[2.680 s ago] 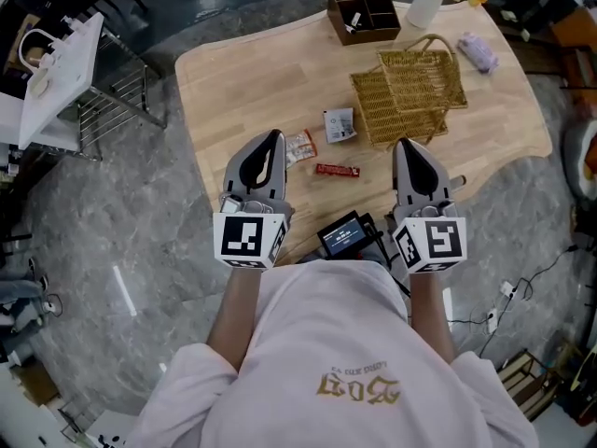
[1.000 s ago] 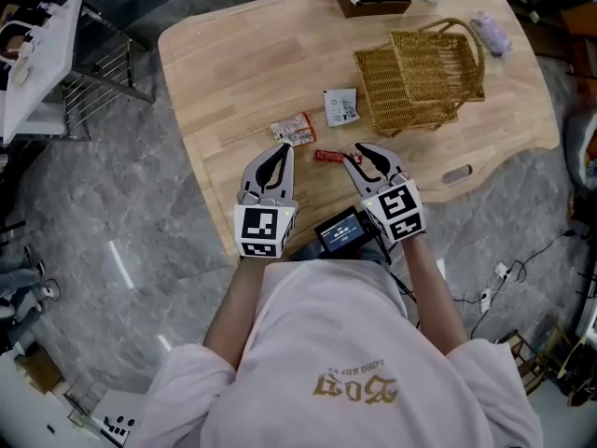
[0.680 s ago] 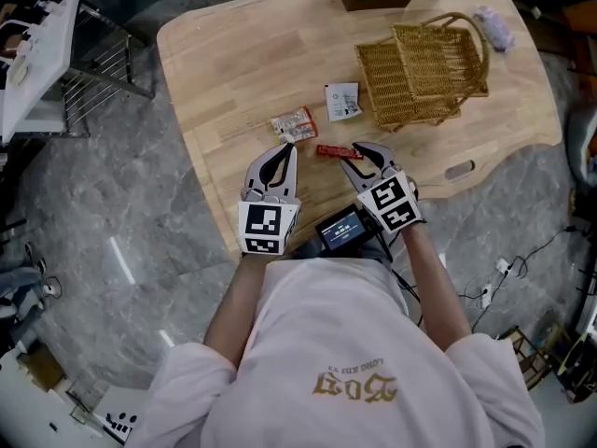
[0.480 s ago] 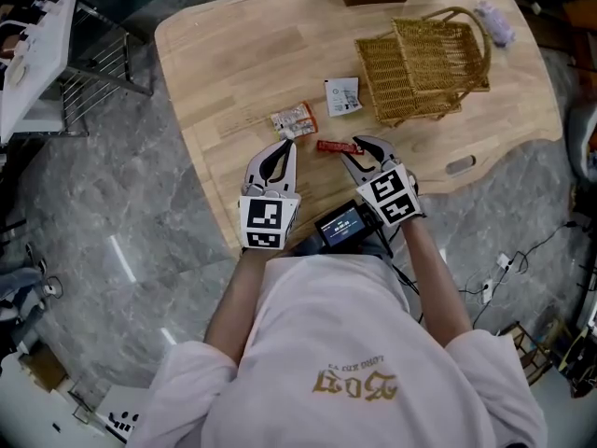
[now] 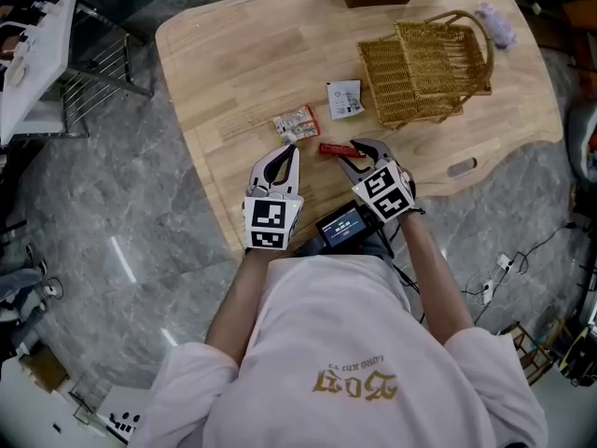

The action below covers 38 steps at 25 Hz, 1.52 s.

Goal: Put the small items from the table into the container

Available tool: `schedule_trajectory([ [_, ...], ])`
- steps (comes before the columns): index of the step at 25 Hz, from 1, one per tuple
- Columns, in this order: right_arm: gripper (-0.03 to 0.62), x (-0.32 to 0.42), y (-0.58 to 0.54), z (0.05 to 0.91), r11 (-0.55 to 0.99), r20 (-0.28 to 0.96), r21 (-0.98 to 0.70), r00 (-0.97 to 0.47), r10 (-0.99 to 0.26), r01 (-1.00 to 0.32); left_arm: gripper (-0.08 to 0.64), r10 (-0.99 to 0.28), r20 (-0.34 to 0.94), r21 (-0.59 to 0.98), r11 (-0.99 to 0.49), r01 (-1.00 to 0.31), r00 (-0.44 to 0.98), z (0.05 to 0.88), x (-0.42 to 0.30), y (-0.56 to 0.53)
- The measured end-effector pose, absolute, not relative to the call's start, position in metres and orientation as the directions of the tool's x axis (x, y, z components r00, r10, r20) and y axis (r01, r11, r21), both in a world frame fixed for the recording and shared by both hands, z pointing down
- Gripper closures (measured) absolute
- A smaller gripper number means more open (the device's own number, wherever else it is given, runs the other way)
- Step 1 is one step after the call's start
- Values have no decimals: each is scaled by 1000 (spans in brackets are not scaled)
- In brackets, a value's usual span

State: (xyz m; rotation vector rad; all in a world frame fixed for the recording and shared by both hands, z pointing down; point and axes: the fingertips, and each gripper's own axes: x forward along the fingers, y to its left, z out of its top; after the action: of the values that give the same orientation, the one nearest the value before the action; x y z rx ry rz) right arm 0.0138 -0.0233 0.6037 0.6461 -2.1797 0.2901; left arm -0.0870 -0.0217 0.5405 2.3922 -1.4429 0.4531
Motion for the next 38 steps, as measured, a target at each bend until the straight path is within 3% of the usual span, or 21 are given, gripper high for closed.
schedule_trajectory([
  [28,428,13,-22,655,907,898,3,-398,-187,-420,552,-769,473,152,-410,-899,430,567,-99,-31],
  [38,459,12,-18,656,902,902,-30,-400,-161,-431,552,-767,474,158,-409,-899,432,568,-99,-30],
])
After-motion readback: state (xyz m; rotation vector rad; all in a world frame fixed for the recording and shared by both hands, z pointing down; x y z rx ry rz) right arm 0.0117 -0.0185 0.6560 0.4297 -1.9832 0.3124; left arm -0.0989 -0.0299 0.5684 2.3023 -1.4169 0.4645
